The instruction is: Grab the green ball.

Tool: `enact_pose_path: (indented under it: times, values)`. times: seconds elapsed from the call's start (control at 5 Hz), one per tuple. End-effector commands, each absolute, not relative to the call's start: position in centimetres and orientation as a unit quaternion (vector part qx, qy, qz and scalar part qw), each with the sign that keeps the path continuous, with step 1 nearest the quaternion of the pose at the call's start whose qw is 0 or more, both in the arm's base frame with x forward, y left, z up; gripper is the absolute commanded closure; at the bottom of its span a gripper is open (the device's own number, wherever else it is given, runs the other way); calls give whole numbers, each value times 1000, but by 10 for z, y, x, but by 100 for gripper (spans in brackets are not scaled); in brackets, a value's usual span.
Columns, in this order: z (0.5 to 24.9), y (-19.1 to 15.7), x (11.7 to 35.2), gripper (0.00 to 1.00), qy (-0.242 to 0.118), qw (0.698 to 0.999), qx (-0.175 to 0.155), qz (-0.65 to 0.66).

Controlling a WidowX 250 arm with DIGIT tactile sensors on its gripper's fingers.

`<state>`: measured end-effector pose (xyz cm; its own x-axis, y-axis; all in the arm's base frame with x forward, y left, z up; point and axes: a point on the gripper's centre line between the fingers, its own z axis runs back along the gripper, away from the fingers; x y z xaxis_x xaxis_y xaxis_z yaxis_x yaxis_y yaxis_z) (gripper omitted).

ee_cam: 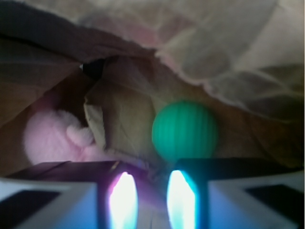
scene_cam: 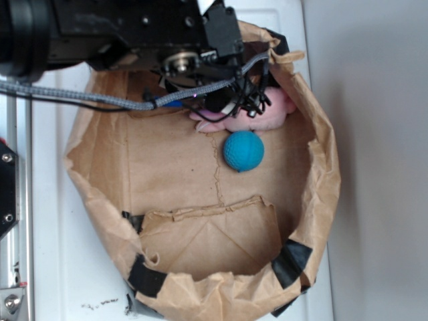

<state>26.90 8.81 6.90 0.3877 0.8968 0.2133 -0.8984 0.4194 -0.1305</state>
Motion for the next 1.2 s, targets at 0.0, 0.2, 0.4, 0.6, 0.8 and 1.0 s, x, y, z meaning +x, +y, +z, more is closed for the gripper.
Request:
enact_pose_path:
  times: [0.0, 0.2, 0.4, 0.6, 0.8, 1.0]
  values:
    - [40, 110, 278, 0, -97, 769, 68, 628]
    - [31, 111, 278, 0, -80, 753, 95, 646]
    - [15, 113, 281, 0, -99, 748, 106, 648]
    - [12, 105, 285, 0, -110, 760, 106, 631]
    - [23, 101, 283, 100, -142, 783, 85, 599]
    - [29, 98, 280, 100, -157, 783, 74, 597]
